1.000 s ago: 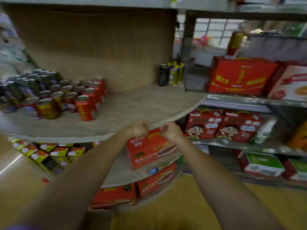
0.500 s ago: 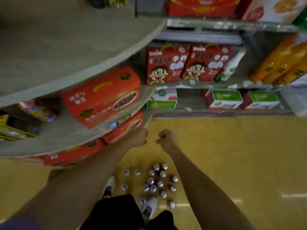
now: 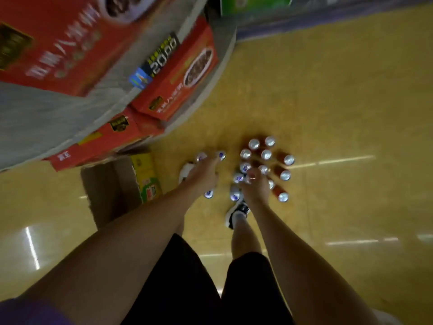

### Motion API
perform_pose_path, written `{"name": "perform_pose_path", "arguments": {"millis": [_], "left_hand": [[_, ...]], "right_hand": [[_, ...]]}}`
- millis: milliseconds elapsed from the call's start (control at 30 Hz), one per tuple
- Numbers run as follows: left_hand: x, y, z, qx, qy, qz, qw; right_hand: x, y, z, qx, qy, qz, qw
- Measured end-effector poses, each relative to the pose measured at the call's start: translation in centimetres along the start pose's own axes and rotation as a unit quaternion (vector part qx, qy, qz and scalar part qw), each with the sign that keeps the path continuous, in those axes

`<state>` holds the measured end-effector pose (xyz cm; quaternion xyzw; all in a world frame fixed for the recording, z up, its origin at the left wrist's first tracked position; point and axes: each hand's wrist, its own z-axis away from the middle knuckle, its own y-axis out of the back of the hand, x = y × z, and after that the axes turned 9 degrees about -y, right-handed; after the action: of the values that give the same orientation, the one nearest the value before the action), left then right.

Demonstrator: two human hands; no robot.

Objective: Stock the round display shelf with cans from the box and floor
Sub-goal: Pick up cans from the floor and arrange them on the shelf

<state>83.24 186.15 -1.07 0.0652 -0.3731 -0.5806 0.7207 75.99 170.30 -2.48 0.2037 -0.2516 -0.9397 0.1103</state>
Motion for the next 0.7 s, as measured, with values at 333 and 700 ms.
{"name": "perform_pose_path", "arguments": {"millis": [333,700], "left_hand": [[-4.0,-11.3,-10.2,-0.009,-0.021,0.031,0.999],[-8.1,-17.6,-19.6,0.010,0.003,0.062,0.998]], "right_hand": [[8.4,-7.7,-10.9,0.034,-0.040,-0.032,0.998],[11.5,-11.9,-22.9,0.019,-0.044,-0.006,0.999]]}}
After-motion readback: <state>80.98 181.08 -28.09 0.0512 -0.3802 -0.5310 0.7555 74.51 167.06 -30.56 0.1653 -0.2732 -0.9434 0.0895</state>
